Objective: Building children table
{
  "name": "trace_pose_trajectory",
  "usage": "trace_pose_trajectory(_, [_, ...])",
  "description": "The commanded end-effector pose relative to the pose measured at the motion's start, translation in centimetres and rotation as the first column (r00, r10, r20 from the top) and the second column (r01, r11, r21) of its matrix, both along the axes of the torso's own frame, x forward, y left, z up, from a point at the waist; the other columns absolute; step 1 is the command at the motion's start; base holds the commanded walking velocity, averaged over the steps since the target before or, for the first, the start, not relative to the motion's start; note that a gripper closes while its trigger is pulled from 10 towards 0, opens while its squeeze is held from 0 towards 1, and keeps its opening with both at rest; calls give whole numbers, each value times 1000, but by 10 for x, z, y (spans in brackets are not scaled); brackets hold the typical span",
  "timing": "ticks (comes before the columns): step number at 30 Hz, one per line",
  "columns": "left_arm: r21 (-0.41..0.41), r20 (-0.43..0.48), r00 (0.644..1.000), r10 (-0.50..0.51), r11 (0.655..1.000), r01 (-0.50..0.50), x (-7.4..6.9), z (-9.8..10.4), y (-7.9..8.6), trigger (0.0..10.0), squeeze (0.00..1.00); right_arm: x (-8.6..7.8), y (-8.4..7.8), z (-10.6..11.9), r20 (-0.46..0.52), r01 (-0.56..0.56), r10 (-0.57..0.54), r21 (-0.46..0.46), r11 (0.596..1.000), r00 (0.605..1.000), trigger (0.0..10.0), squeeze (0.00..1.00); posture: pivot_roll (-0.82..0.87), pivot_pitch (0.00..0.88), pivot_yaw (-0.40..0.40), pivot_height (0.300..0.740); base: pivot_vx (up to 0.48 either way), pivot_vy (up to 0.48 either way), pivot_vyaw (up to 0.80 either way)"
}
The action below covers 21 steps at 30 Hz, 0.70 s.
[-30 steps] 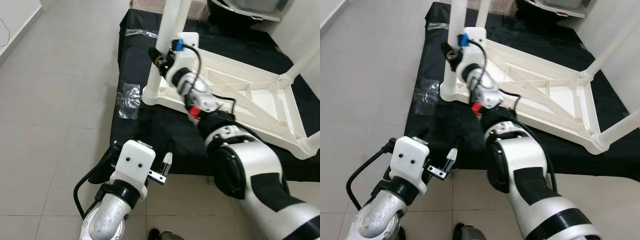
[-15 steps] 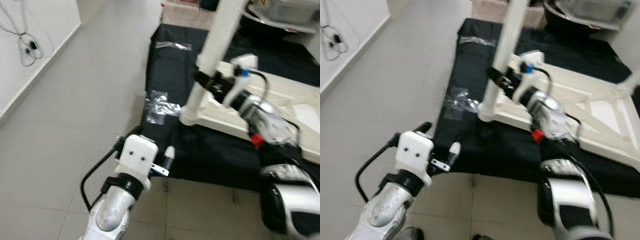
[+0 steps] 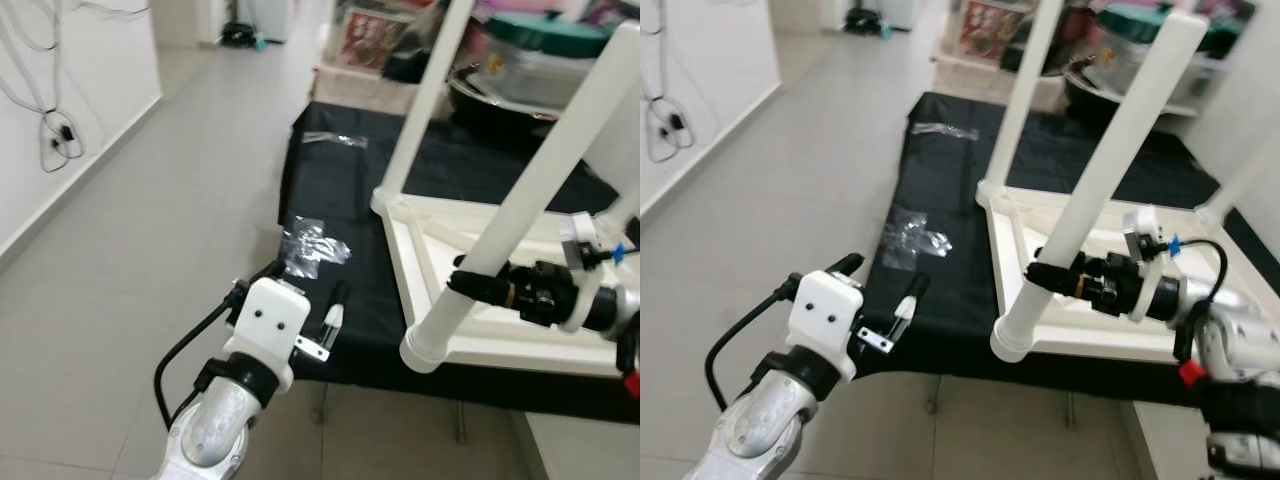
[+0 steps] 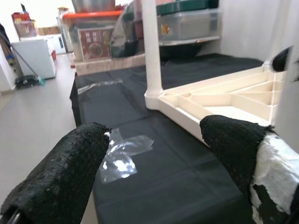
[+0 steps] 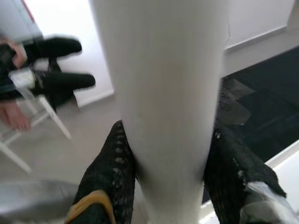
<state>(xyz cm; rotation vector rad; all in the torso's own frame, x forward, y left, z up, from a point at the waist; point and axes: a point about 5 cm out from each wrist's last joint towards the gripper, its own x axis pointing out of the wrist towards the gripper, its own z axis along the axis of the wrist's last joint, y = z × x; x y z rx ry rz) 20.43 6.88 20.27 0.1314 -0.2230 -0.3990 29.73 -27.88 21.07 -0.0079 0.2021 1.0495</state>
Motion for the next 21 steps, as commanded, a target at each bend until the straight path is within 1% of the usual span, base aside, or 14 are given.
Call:
trace_pose_trajectory(1, [2,-11,1000,-11,1000,11,-1,-3,-1,10000,0,3,-9,-29,-96,87,-96,-98,991,991,549,0,77,77,-119,740,0,0,0])
trace_pose_trajectory(2, [2,-11,1000,-11,1000,11,-1,-3,-1,10000,0,3,-9,-29,-96,87,-96,-98,991,991,549,0,77,77,-119,740,0,0,0])
trace_pose_trajectory(3, [2,-11,1000,-11,1000,11,-1,-3,-1,10000,0,6,-9,-28,-74,109,-118,-113,988,990,10000,0,77,80,-119,740,0,0,0])
trace_pose_trajectory(4, [3,-11,1000,-11,1000,11,-1,-3,-1,10000,0,9,-9,-26,-67,142,-150,-118,983,986,10000,0,77,83,-120,740,0,0,0])
trace_pose_trajectory(6, [3,-10,1000,-11,1000,11,-1,-3,-1,10000,0,10,-9,-26,-66,162,-171,-120,979,983,10000,0,77,83,-120,740,0,0,0])
trace_pose_trajectory(8, [6,-10,1000,-10,1000,10,-1,-4,-1,10000,0,15,-10,-26,-45,224,-232,-129,966,972,10000,0,77,83,-120,740,0,0,0])
trace_pose_trajectory(9, [6,-10,1000,-10,1000,10,-1,-4,-1,10000,0,15,-10,-26,-45,224,-232,-129,966,972,10000,0,77,83,-120,740,0,0,0])
trace_pose_trajectory(10, [7,-9,1000,-10,1000,10,0,-4,-1,10000,0,18,-10,-24,-22,249,-253,-110,962,967,10000,1000,77,83,-120,740,0,0,0])
trace_pose_trajectory(12, [6,-9,1000,-8,1000,8,0,-4,0,10000,0,23,-7,-20,-4,279,-279,-31,960,960,10000,1000,78,88,-117,740,0,0,0])
trace_pose_trajectory(15, [5,-9,1000,-7,1000,7,-1,-4,0,10000,0,22,-4,-21,-1,255,-255,-1,967,967,10000,1000,78,90,-119,740,0,0,0])
trace_pose_trajectory(17, [4,-9,1000,-6,1000,6,-1,-4,0,10000,0,21,-4,-22,-1,245,-245,0,970,970,10000,1000,78,90,-119,740,0,0,0])
trace_pose_trajectory(18, [4,-10,1000,-4,1000,5,-1,-4,0,10000,0,18,-3,-24,-8,224,-224,-12,975,975,10000,122,74,93,-118,740,0,0,0])
trace_pose_trajectory(19, [4,-10,1000,-1,1000,1,0,-4,0,10000,0,15,-3,-26,-16,198,-199,-20,980,980,10000,0,74,94,-120,740,0,0,0])
trace_pose_trajectory(21, [6,-10,1000,2,1000,-1,0,-4,1,10000,0,11,-4,-29,-21,190,-191,-41,981,981,10000,0,74,94,-120,740,0,0,0])
